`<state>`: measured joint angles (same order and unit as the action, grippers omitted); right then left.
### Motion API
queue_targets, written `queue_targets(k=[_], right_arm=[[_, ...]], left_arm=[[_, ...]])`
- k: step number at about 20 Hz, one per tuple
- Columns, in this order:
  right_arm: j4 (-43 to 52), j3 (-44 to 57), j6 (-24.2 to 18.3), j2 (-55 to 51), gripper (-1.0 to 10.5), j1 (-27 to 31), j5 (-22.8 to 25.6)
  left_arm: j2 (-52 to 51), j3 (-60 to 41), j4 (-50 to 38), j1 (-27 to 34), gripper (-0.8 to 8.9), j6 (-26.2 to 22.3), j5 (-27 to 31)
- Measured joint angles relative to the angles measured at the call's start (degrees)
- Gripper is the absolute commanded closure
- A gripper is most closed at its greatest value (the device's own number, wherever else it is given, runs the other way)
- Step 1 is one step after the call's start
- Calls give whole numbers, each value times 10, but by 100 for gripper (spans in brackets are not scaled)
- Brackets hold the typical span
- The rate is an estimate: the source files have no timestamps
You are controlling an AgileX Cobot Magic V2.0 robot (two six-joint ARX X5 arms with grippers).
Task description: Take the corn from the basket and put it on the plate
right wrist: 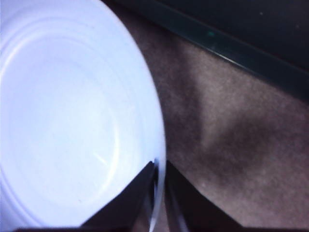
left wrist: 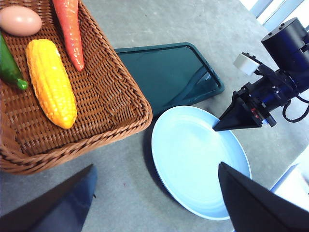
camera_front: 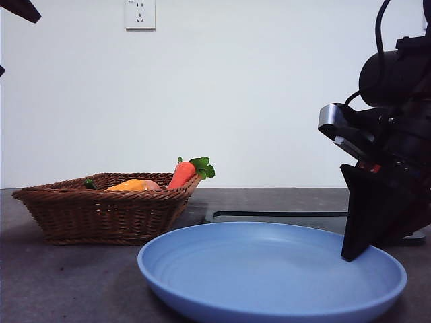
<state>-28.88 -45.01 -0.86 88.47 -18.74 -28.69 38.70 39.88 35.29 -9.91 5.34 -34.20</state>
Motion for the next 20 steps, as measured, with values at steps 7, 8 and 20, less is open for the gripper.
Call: queue_targets(k=[7,8,20], right_arm=[[-34,-7,22,-37,942,2,3],[-48,-14,22,-53,942,3,4],[-128,-78,49,-290,942,10,7]], left_arm=[[57,25,-3,-15,409,2,45],[69,39,-3,-20,409,2,56],[399,240,-34,-118,410,-19,269]])
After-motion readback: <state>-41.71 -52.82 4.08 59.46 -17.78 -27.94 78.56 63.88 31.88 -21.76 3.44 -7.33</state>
